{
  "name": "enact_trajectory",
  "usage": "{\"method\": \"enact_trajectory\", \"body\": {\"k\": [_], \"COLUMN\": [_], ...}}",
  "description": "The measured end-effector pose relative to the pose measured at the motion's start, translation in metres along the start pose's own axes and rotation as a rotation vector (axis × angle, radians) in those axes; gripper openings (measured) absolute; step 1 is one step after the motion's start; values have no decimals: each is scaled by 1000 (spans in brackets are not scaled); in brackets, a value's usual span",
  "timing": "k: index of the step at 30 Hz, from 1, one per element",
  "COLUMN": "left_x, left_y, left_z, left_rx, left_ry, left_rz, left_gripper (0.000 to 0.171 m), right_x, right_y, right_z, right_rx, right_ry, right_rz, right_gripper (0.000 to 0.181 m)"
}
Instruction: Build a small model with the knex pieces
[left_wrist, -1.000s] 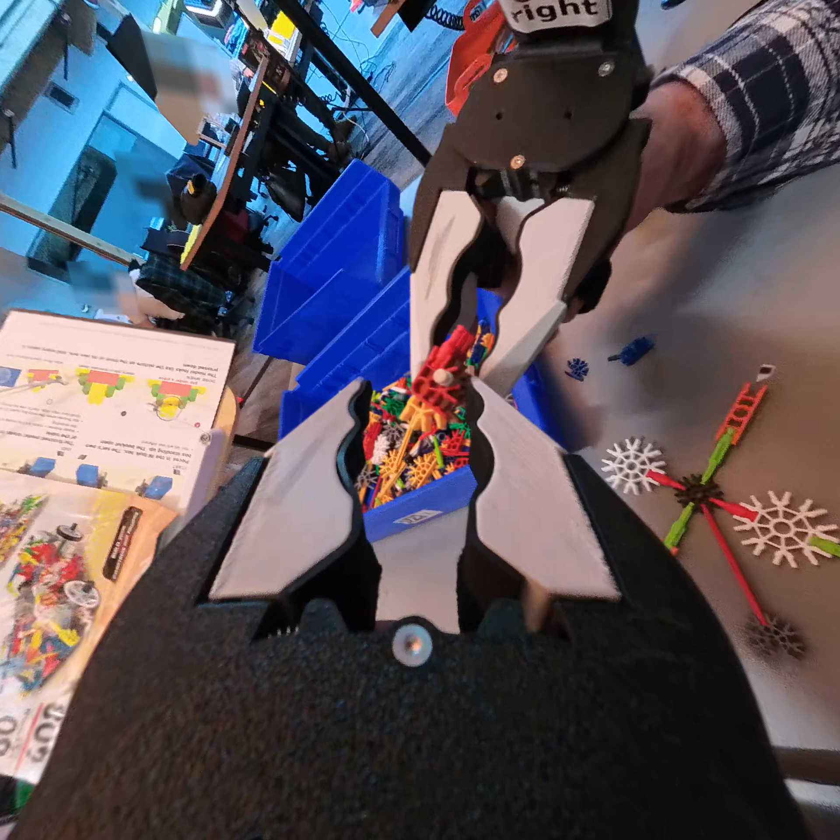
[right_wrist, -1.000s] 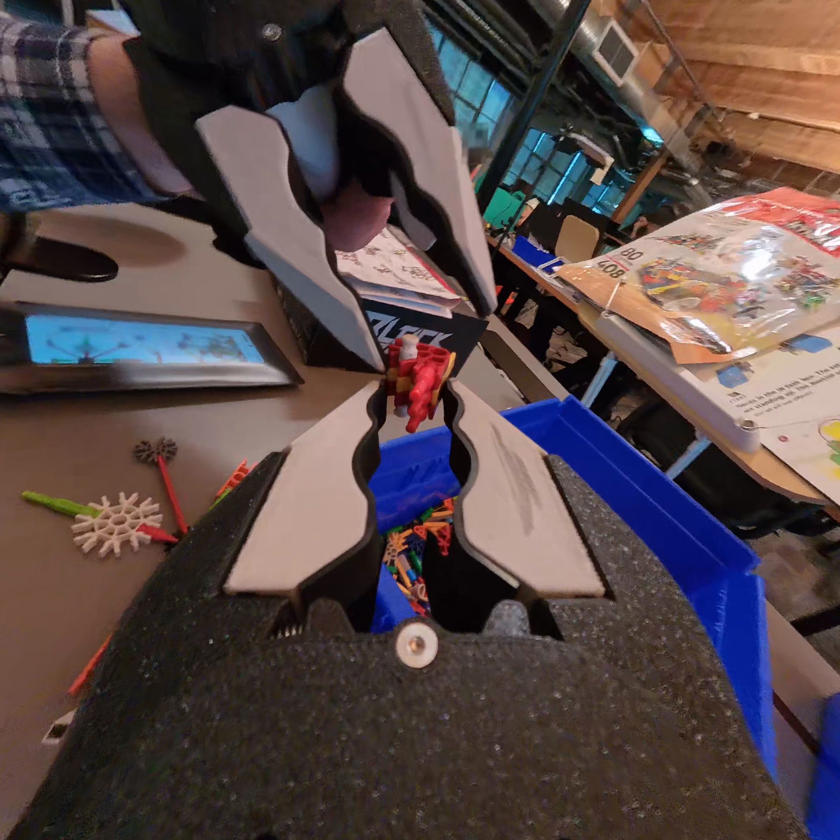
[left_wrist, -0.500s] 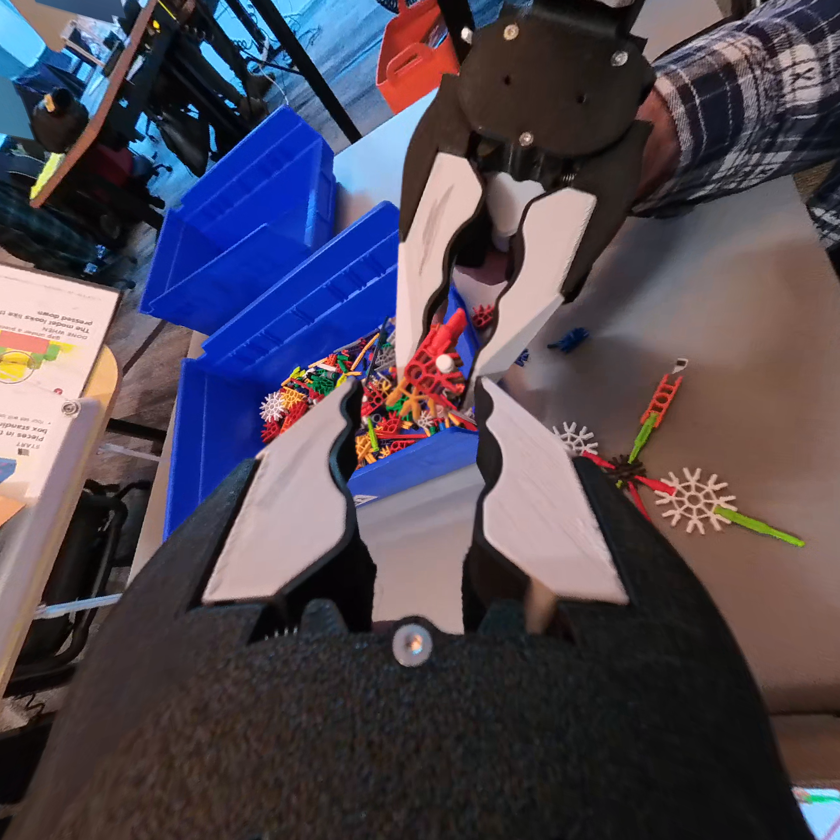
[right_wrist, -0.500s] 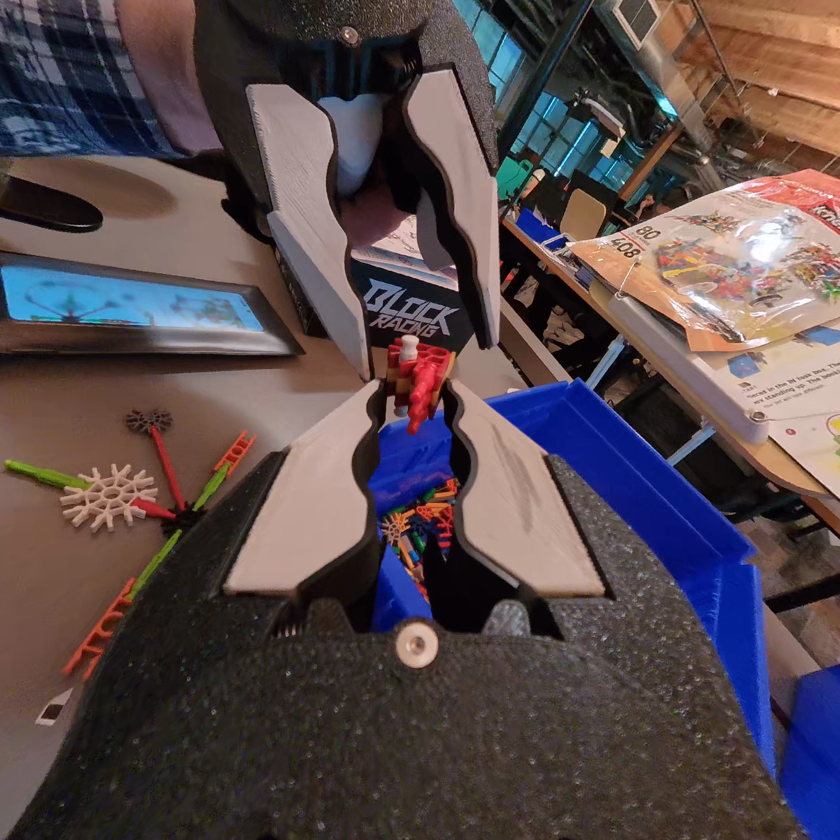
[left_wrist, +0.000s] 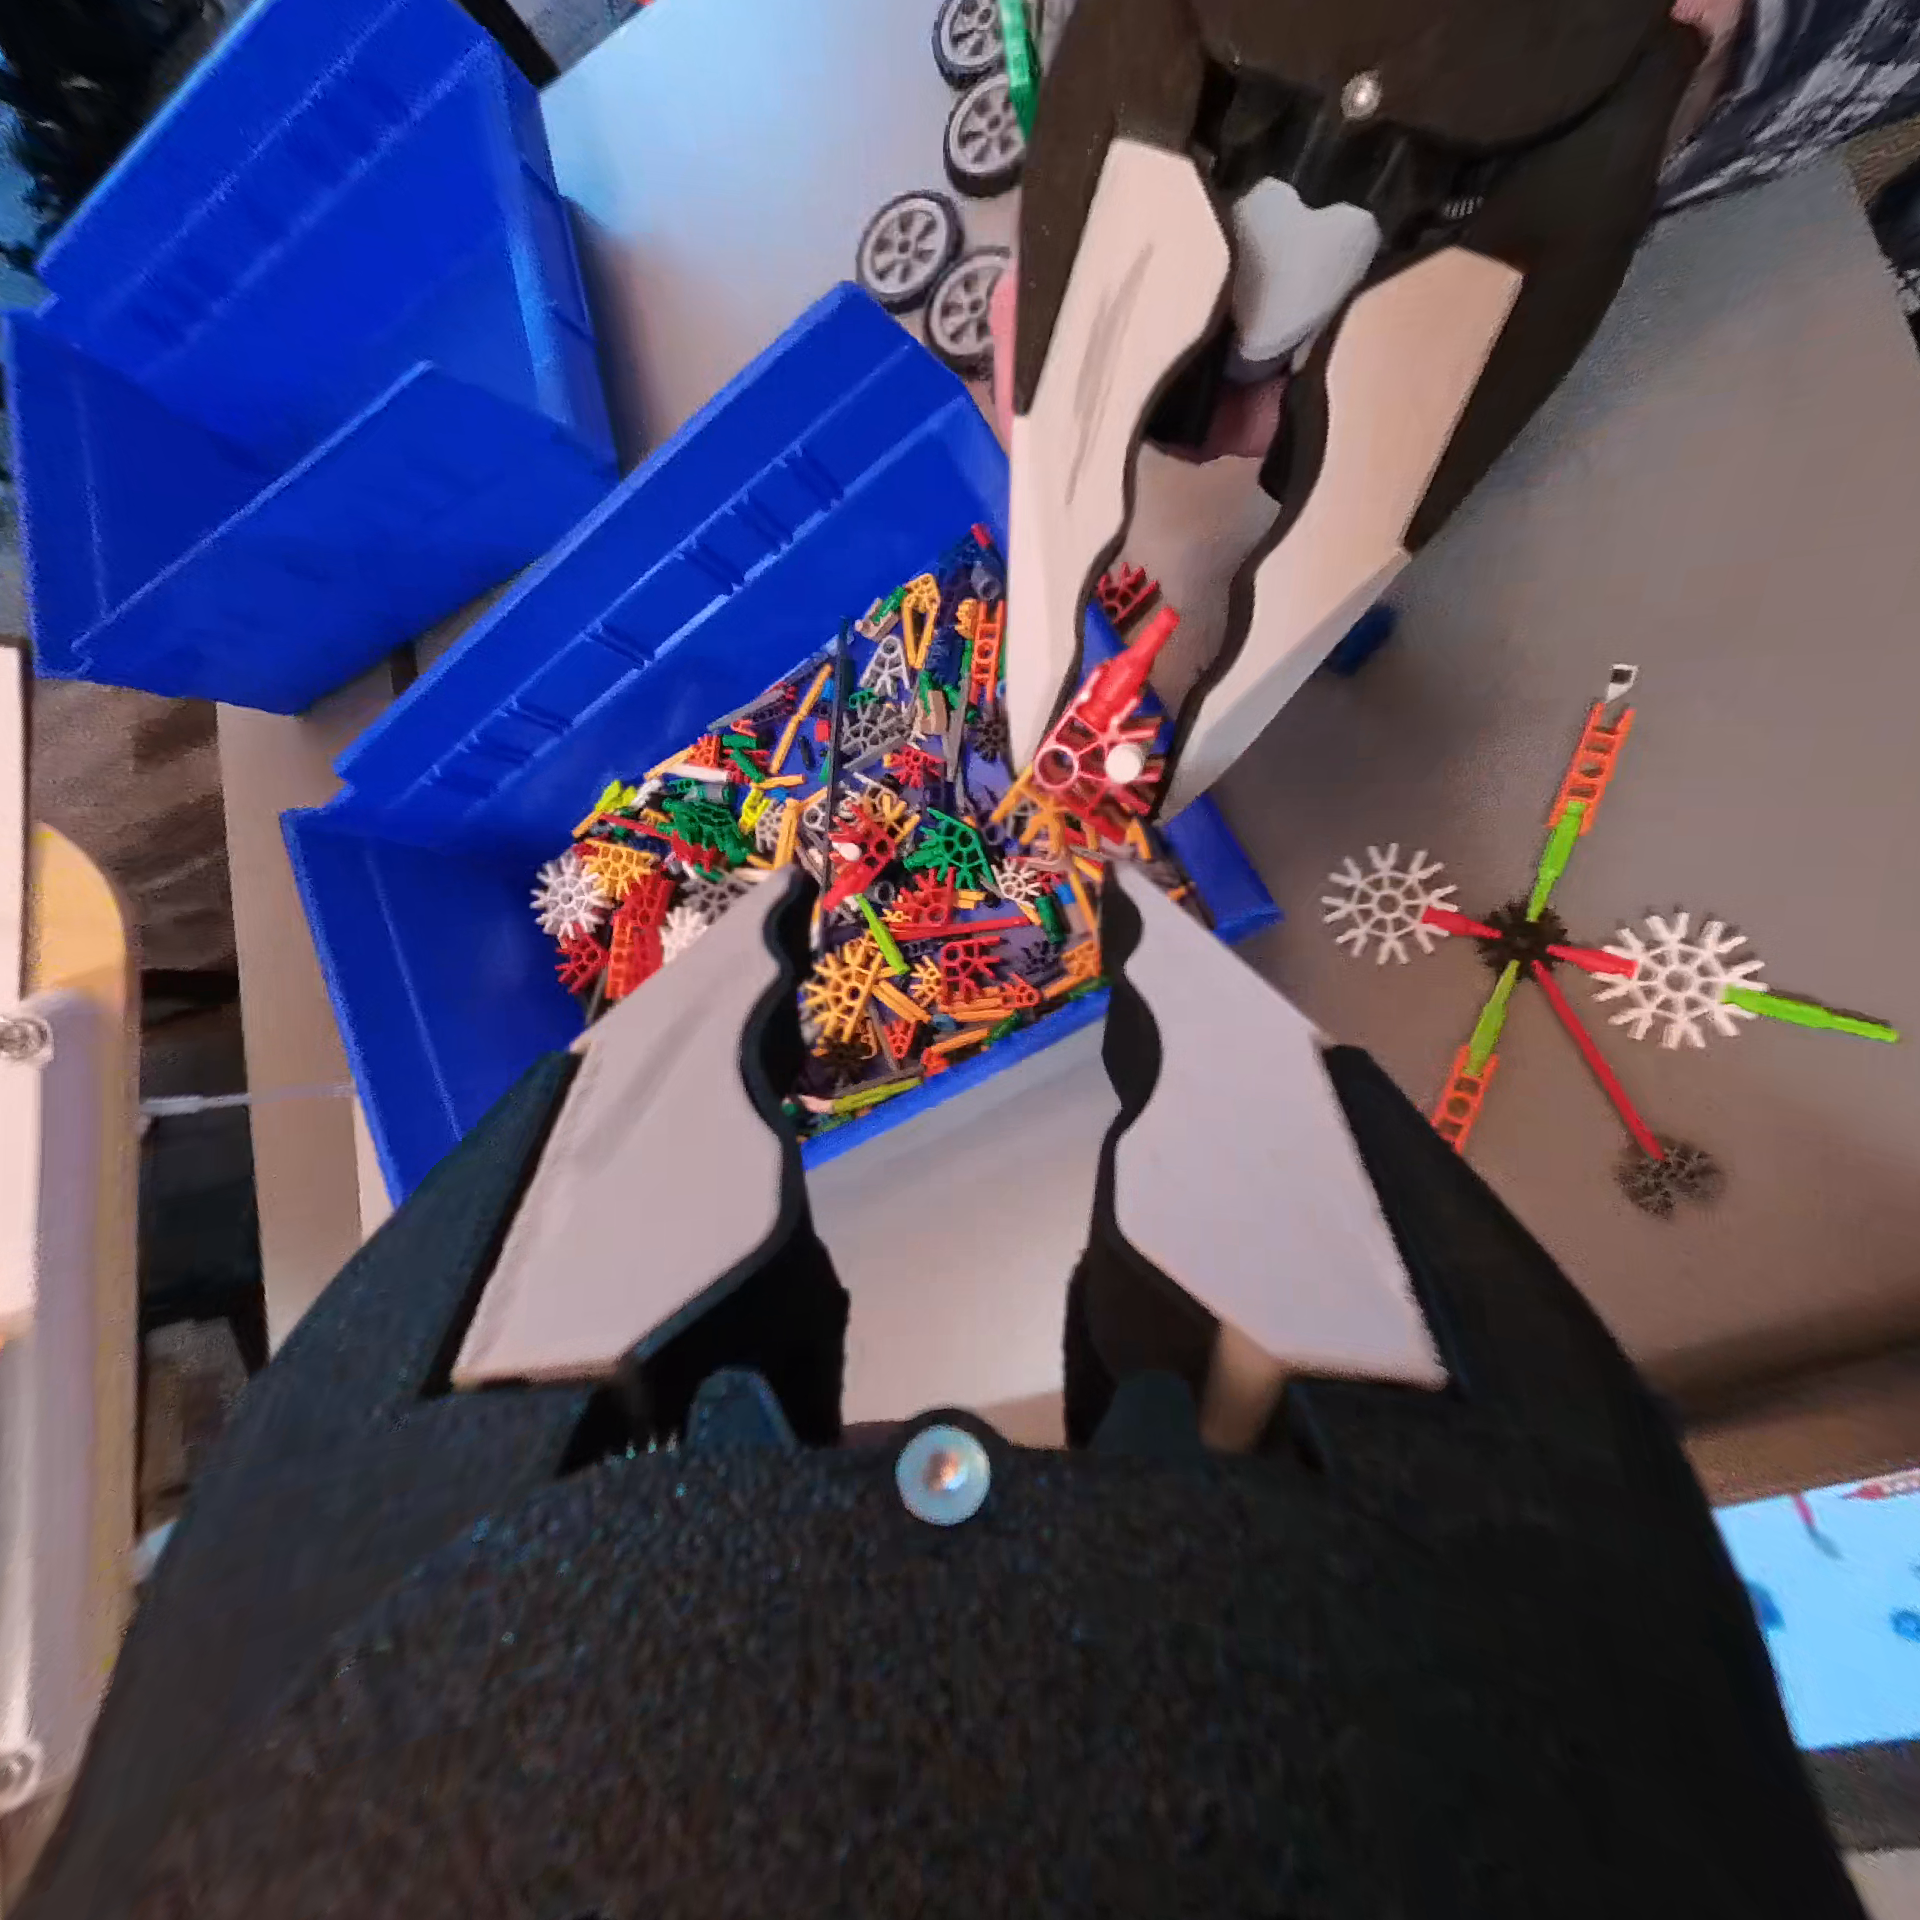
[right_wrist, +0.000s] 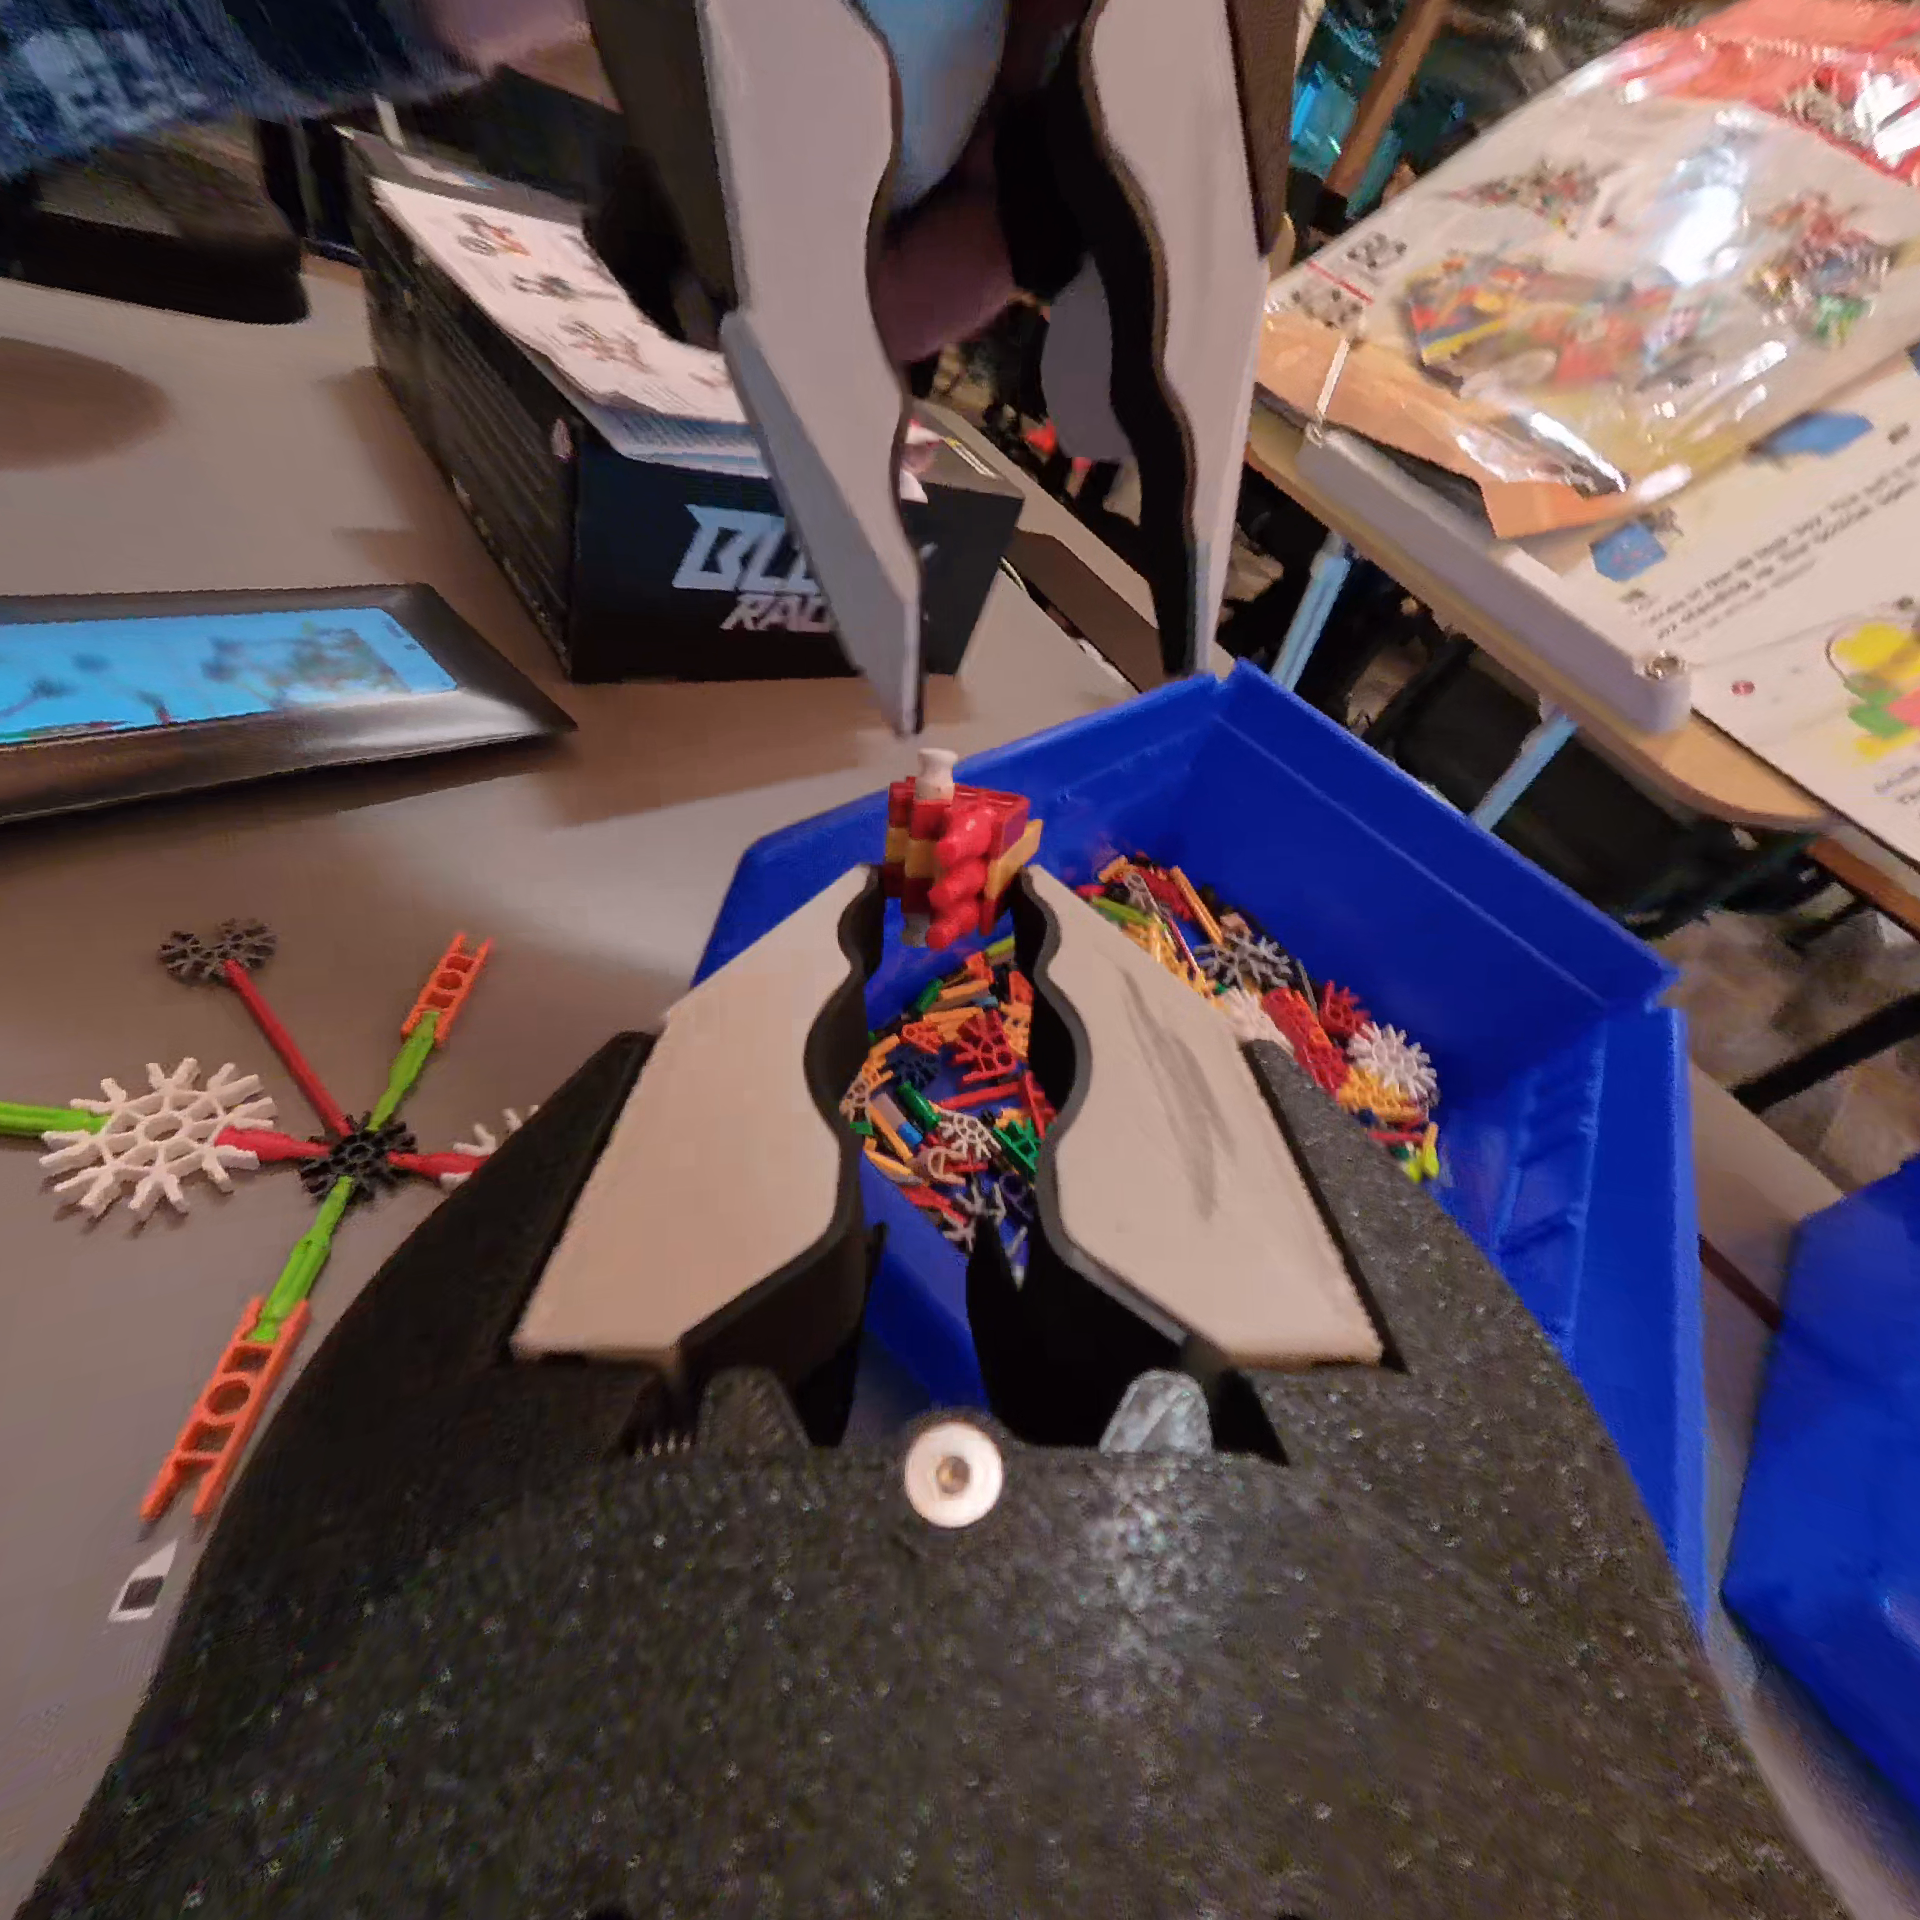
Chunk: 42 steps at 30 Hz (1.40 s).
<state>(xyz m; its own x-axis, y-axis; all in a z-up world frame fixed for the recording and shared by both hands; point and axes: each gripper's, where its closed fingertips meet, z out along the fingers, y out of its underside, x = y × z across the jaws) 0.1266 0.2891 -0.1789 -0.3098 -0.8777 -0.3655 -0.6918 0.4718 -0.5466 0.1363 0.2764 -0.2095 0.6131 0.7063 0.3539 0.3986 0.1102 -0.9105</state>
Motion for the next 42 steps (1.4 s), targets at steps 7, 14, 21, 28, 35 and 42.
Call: {"method": "enact_trajectory", "body": {"k": [7,14,21,28,35,42], "left_x": [-60,-92,-106,-51,-98,-133], "left_y": [0,29,72,79,80,97], "left_z": [40,119,168,156,141,172], "left_rx": [-63,-193,-349,-403,-377,-409], "left_ry": [-6,54,130,377,235,132], "left_rz": [7,-12,-124,-17,-135,-200], "left_gripper": [38,40,39,12,34,65], "right_x": [-9,-9,-14,-17,-19,-21], "right_y": [14,11,10,5,1,0], "right_z": [2,0,2,0,-1,-1], "right_rx": [-48,-34,-37,-24,-11,-13], "right_ry": [-29,-23,-44,-63,-67,-75], "right_rz": [47,24,14,19,18,15], "right_gripper": [23,23,23,23,23,23]}}
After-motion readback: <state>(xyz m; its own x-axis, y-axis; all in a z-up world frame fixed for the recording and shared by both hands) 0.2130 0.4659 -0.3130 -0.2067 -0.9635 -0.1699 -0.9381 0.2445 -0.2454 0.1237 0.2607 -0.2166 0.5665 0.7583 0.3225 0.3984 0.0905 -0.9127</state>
